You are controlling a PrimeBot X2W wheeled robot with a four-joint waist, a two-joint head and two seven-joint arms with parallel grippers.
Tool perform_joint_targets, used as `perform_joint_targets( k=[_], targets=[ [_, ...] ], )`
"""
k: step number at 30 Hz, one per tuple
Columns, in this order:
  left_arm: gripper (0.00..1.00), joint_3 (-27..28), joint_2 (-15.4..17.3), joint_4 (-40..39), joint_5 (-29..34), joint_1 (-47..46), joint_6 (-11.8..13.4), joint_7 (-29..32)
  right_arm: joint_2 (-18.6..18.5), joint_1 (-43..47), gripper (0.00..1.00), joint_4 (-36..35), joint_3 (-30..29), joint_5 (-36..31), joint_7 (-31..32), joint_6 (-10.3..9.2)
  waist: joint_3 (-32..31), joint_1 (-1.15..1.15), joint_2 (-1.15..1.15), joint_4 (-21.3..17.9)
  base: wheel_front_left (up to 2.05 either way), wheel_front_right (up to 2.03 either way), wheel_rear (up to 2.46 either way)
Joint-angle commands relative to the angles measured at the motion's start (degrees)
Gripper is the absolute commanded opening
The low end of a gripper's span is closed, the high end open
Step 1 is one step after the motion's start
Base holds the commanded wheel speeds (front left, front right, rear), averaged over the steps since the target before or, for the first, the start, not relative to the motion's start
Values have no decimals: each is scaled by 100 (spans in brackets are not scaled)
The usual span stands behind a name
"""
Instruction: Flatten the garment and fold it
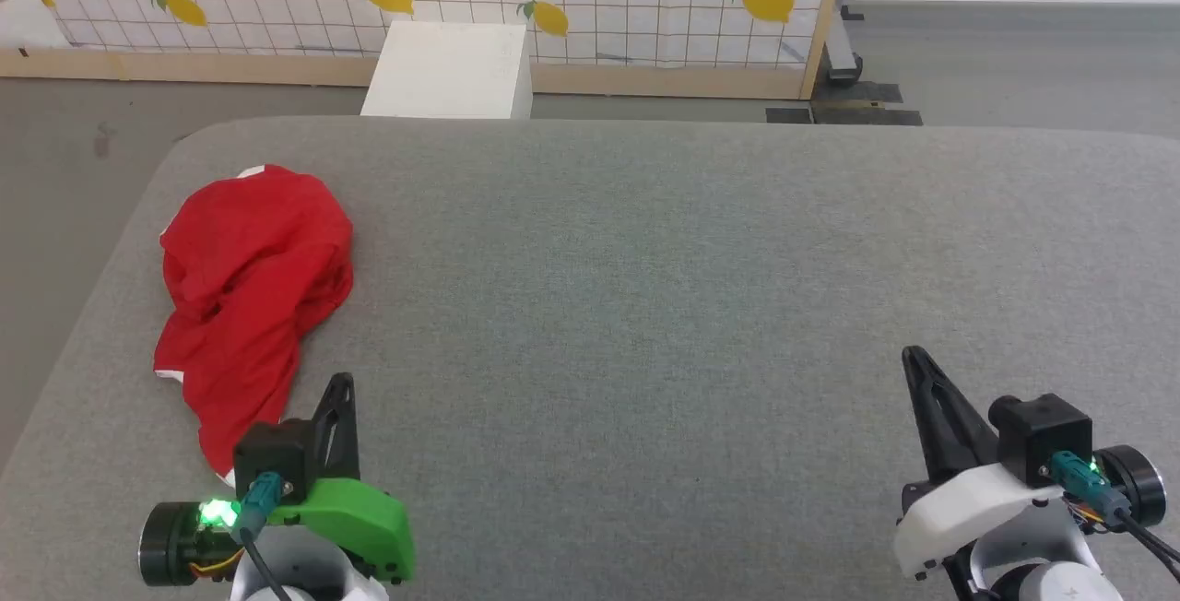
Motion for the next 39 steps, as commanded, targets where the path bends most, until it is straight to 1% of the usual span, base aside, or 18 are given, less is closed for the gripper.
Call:
perform_joint_targets(
  k=[1,35,36,39],
  targets=[
    [0,15,-17,-16,74,-104,38,8,15,-98,0,-30,9,-36,-1,-10,0,0,0,0,0,0,0],
    [0,15,-17,-16,74,-104,38,8,15,-98,0,-30,9,-36,-1,-10,0,0,0,0,0,0,0],
    [100,0,0,0,0,0,0,0,0,-1,100,0,1,0,-1,0,0,0,0,0,0,0,0],
    [100,-14,0,3,-31,8,-3,-2,-3,1,100,3,-4,2,-4,0,0,0,0,0,0,0,0]
  ],
)
